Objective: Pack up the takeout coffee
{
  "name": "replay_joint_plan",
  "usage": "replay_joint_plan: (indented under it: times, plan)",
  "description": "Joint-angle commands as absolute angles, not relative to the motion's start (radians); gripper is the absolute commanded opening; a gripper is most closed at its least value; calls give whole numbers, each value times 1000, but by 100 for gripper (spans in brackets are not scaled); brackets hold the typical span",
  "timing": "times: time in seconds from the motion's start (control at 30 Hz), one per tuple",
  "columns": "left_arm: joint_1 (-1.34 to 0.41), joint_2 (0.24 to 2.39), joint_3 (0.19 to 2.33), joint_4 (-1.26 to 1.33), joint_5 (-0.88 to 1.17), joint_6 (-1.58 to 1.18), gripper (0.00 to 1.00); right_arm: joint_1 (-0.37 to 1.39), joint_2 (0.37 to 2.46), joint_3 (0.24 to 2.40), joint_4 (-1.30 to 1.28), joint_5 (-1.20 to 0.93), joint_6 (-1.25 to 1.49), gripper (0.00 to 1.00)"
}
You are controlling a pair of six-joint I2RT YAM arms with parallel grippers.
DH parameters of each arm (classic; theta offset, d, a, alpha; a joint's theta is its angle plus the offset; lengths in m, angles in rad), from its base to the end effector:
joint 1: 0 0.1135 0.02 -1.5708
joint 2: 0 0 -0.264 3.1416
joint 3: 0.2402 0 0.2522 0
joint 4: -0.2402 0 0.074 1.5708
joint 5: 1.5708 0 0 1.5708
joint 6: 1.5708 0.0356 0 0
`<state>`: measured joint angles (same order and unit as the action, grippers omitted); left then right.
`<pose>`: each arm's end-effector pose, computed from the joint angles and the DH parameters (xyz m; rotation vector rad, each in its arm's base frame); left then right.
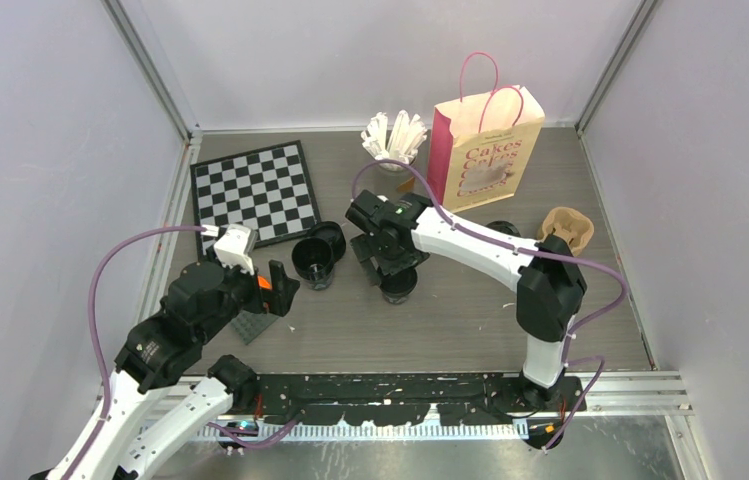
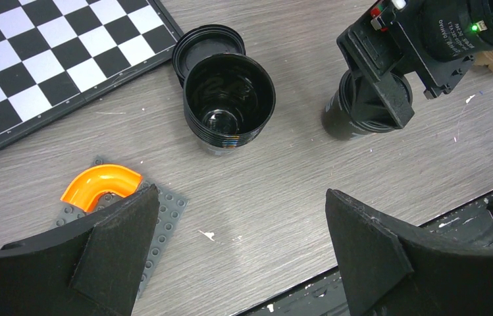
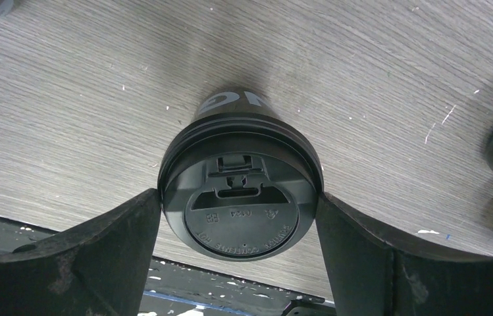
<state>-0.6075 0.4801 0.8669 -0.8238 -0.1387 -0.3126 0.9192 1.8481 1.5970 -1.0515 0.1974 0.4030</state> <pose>0.0759 -0.0468 0.3372 0.2095 2.0211 -0.4474 0.2320 0.2926 0.2597 -0.6809 2.7264 0.0131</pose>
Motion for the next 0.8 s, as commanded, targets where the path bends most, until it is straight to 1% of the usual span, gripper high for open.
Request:
replay_joint_plan:
  times: [0.0, 0.3, 0.77]
  plan:
    - [-608, 470, 867, -813, -150, -302, 100, 922, 1846, 1544, -1017, 177, 396, 89]
    - [-608, 457, 872, -825, -203, -304, 100, 921, 1792, 1584, -1031, 195, 385, 95]
    - [-609, 478, 875, -832, -213, -307, 100, 921, 1736, 1607, -1057, 180, 365, 96]
